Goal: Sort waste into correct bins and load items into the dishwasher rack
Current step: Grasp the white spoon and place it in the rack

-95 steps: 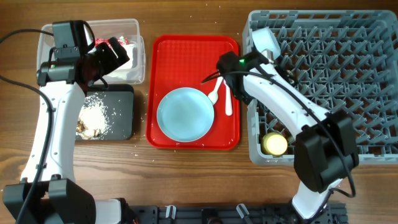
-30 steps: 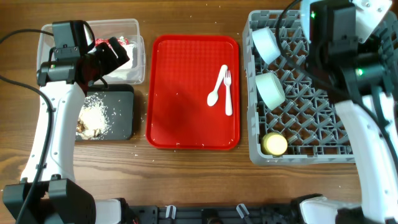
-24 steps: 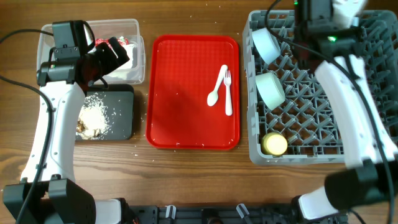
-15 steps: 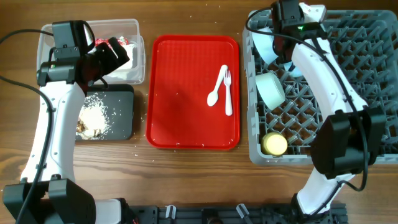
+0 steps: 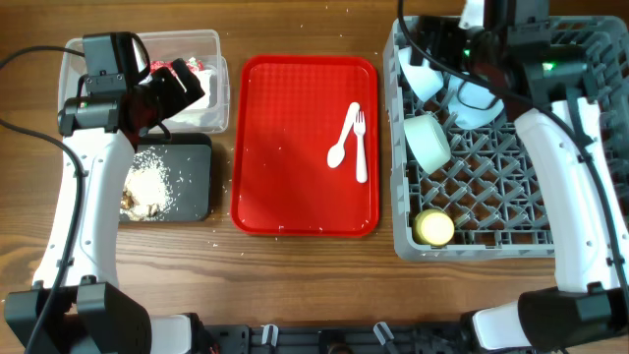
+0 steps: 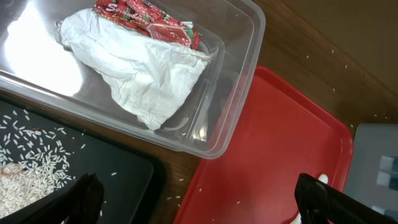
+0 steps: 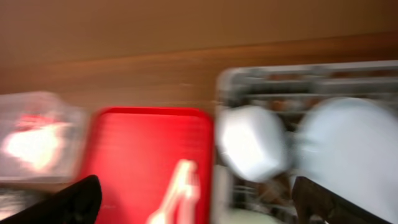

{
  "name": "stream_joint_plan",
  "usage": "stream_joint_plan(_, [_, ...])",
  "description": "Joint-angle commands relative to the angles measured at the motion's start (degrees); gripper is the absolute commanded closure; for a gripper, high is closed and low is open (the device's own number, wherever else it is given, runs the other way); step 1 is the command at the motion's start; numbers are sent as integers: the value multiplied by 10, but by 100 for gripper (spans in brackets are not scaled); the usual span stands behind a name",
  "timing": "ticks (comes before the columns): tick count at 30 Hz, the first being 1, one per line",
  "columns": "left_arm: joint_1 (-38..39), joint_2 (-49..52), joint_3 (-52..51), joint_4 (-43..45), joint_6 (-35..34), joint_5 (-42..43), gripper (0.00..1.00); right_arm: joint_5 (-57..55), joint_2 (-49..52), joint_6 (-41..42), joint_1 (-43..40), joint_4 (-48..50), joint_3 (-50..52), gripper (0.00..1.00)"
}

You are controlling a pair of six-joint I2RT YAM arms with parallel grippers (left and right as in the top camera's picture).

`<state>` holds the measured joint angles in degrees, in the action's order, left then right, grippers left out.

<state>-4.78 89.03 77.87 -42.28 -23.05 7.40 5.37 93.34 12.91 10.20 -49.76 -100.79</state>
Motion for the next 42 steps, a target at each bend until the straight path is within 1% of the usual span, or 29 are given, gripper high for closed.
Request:
stream_joint_plan(1, [-1,0,0,2,1,1,0,99,61,140,45,15,41,13])
stream_joint_plan(2, [-1,0,0,2,1,1,0,77,89,188,70,10,45,25])
stream_joint_plan(4, [-1,0,0,2,1,1,0,40,129,238,109,-1,47,25])
stream_joint_plan(7, [-1,0,0,2,1,1,0,6,209,276,165,-4,47,24])
stream_joint_plan(11, [-1,0,0,2,1,1,0,7,292,300,176,-45,48,26])
stream_joint_plan(13, [-1,0,0,2,1,1,0,7,319,325,176,-69,48,28])
stream_joint_plan(15, [-1,0,0,2,1,1,0,12,332,325,176,-71,48,30])
stream_joint_plan(16, [-1,0,0,2,1,1,0,20,340,325,176,-66,48,32])
stream_joint_plan(19, [-1,0,0,2,1,1,0,37,360,325,176,-48,48,45])
stream_joint_plan(20, [-1,0,0,2,1,1,0,37,362,325,176,-47,48,51])
stream_joint_plan(22, [-1,0,0,2,1,1,0,49,366,321,176,-42,48,69])
stream_joint_plan(24, [-1,0,0,2,1,1,0,51,366,320,176,-36,48,77])
stream_joint_plan(25, [-1,0,0,2,1,1,0,53,366,315,176,-34,48,79])
stream_joint_plan(26, [-1,0,0,2,1,1,0,62,366,303,176,-30,48,80])
stream_joint_plan(27, [-1,0,0,2,1,1,0,73,366,289,176,-25,48,85])
stream_joint_plan(28, [-1,0,0,2,1,1,0,87,365,270,176,-18,48,94])
stream_joint_plan(29, [-1,0,0,2,1,1,0,95,365,260,176,-16,47,96])
stream_joint_plan(30, [-1,0,0,2,1,1,0,98,361,242,176,-16,42,96])
stream_joint_plan(32, [-1,0,0,2,1,1,0,97,342,179,176,-21,26,96])
stream_joint_plan(34, [-1,0,0,2,1,1,1,81,294,125,174,-38,7,96])
stream_joint_plan(36, [-1,0,0,2,1,1,0,33,216,62,169,-75,0,96])
stream_joint_plan(37, [-1,0,0,2,1,1,0,-10,157,-5,164,-110,0,96])
stream_joint_plan(38, [-1,0,0,2,1,1,0,-59,111,-70,160,-147,0,96])
stream_joint_plan(39, [-1,0,0,2,1,1,0,-149,61,-113,157,-202,0,96])
stream_joint_plan(41, [-1,0,0,2,1,1,0,-254,12,-113,147,-269,0,96])
stream_joint_plan(42, [-1,0,0,2,1,1,0,-261,-4,-114,134,-296,0,95])
